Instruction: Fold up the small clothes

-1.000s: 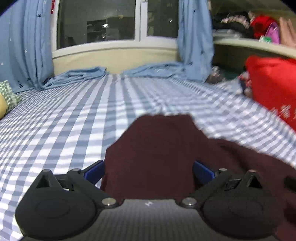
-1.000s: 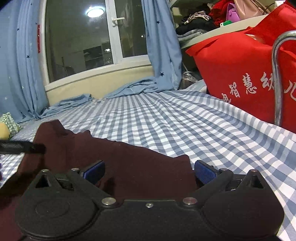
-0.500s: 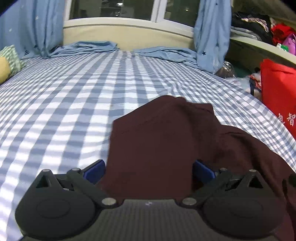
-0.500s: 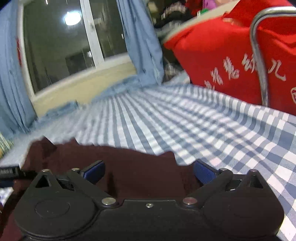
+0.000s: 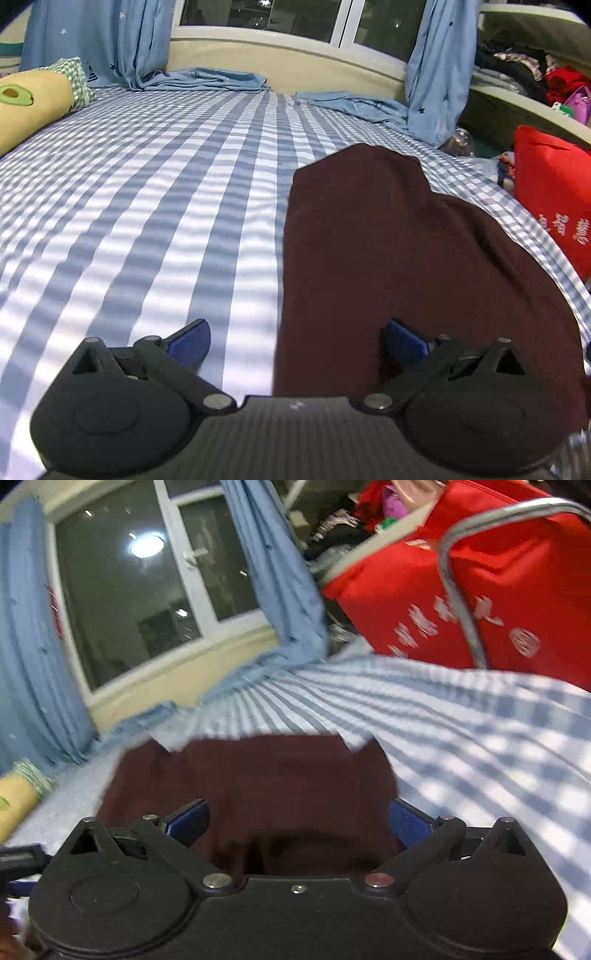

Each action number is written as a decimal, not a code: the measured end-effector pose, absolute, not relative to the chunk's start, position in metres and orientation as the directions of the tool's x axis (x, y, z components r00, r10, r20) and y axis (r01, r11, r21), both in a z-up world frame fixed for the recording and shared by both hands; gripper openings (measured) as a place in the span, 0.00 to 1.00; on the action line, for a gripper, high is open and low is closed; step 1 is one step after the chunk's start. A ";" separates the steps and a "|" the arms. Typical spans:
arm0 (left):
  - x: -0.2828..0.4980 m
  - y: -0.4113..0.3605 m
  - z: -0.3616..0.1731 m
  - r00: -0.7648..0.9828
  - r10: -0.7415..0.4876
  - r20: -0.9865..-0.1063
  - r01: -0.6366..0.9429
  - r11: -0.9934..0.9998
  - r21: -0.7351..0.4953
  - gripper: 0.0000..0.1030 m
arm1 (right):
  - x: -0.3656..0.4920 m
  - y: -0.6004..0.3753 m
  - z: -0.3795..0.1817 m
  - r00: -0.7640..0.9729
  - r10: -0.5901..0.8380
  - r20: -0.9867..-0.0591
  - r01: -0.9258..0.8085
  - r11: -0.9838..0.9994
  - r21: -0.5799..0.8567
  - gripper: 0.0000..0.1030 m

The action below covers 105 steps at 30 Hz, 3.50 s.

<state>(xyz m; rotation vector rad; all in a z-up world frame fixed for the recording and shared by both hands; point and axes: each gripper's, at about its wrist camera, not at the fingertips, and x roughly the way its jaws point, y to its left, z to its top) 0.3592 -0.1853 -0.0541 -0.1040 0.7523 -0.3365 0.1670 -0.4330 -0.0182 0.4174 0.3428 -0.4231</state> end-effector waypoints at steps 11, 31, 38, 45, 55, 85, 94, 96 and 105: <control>0.336 -0.178 -0.066 0.731 -0.346 -0.589 0.262 0.938 -0.226 1.00 | 0.151 -0.445 -0.035 0.840 -0.320 -0.439 0.515 0.723 0.460 0.99; 0.285 -0.187 0.002 0.789 -0.495 -0.363 0.516 0.855 -0.044 0.99 | 0.146 -0.391 0.044 0.978 -0.038 -0.207 0.101 0.947 0.304 1.00; 0.282 -0.176 0.013 0.619 -0.698 -0.360 0.713 0.691 -0.115 0.99 | 0.147 -0.405 0.058 0.966 0.189 -0.178 -0.106 0.912 0.397 1.00; 0.297 -0.178 0.014 0.642 -0.667 -0.377 0.660 0.732 -0.170 0.99 | 0.147 -0.427 0.050 0.963 0.224 -0.147 -0.114 0.839 0.532 1.00; 0.344 -0.188 -0.002 0.736 -0.441 -0.514 0.491 0.870 -0.043 0.99 | 0.185 -0.465 0.037 0.928 -0.102 -0.358 0.238 0.902 0.360 1.00; 0.404 -0.187 -0.047 0.653 -0.381 -0.654 0.499 0.867 -0.006 1.00 | 0.223 -0.530 -0.021 0.812 -0.136 -0.567 0.418 0.814 0.404 0.95; 0.455 -0.185 -0.056 0.473 -0.474 -0.742 0.538 0.823 -0.183 1.00 | 0.244 -0.519 -0.026 0.812 -0.104 -0.574 0.377 0.844 0.381 0.79; 0.458 -0.193 -0.057 0.456 -0.488 -0.744 0.575 0.800 -0.172 1.00 | 0.245 -0.517 -0.026 0.813 -0.103 -0.574 0.372 0.849 0.375 0.74; 0.454 -0.216 -0.043 0.454 -0.526 -0.719 0.611 0.771 -0.178 0.35 | 0.229 -0.520 -0.018 0.848 -0.119 -0.516 0.360 0.843 0.399 0.14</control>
